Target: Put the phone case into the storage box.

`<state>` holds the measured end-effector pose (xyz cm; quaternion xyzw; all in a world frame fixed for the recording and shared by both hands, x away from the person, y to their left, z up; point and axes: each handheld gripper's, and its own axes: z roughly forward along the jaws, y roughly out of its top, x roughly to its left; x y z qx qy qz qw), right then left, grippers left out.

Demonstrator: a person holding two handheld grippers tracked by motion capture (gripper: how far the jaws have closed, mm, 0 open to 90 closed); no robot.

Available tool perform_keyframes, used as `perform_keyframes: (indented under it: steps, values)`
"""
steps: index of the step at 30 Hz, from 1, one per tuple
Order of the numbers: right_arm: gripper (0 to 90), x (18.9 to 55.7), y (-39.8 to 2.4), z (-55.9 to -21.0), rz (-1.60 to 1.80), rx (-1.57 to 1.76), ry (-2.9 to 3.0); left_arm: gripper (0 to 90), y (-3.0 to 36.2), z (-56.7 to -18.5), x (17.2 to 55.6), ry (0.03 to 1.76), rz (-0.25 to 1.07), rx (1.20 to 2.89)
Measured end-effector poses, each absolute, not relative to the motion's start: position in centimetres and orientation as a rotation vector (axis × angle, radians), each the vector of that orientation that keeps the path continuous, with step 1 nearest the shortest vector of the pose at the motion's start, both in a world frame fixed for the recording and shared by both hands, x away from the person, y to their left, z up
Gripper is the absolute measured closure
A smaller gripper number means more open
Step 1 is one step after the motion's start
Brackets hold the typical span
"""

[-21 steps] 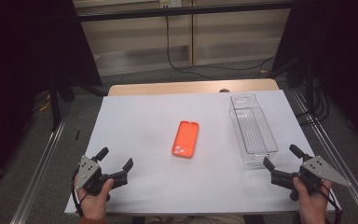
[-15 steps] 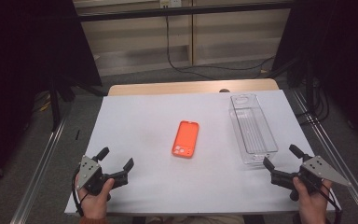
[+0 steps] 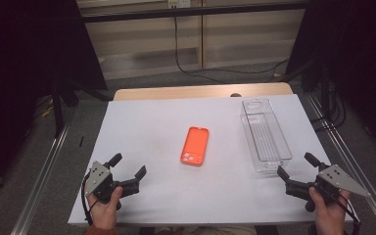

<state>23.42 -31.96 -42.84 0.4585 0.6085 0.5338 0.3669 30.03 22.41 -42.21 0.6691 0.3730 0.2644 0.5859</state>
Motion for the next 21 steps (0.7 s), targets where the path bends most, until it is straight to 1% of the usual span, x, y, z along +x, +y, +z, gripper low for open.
perform_keyframes:
  steps: [7,8,21]
  values:
    - [0.0,23.4,-31.8,-42.8,1.376,1.174,1.565,2.8,22.1,-42.2,30.1,0.833,0.582,1.566]
    - [0.0,23.4,-31.8,-42.8,1.376,1.175,1.563,2.8,22.0,-42.3,30.3,0.825,0.555,1.566]
    - [0.0,23.4,-31.8,-42.8,1.382,1.165,1.569,2.3,20.7,-42.3,30.9,0.766,0.51,1.572]
